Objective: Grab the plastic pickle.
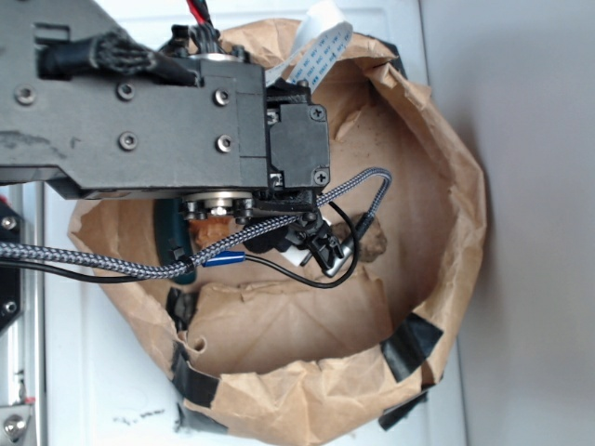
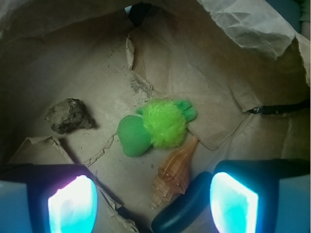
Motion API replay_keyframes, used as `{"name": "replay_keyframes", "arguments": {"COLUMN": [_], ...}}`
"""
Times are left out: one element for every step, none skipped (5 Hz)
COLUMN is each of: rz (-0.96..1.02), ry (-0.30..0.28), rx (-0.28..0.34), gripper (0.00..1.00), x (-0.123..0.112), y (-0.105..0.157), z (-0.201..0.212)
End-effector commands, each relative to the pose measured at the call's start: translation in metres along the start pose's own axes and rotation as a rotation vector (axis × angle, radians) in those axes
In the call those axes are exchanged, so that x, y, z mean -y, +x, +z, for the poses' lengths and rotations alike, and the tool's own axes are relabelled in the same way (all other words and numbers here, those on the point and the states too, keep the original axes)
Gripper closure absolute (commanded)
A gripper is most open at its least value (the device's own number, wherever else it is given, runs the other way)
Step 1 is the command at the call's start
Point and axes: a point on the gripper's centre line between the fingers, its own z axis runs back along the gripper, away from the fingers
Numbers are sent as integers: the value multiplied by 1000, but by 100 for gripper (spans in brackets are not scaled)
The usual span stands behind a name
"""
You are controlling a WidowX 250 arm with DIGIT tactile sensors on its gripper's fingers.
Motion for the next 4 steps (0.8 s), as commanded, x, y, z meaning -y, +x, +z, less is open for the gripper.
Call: {"name": "replay_keyframes", "arguments": {"rz": [-47, -69, -96, -139], "ry": [-103, -50, -36, -23], "rx": [82, 42, 9, 0], "gripper": [0, 0, 0, 0], "x": [-18, -29, -32, -38], "y": [17, 12, 8, 0], "z": [-49, -65, -67, -66]}}
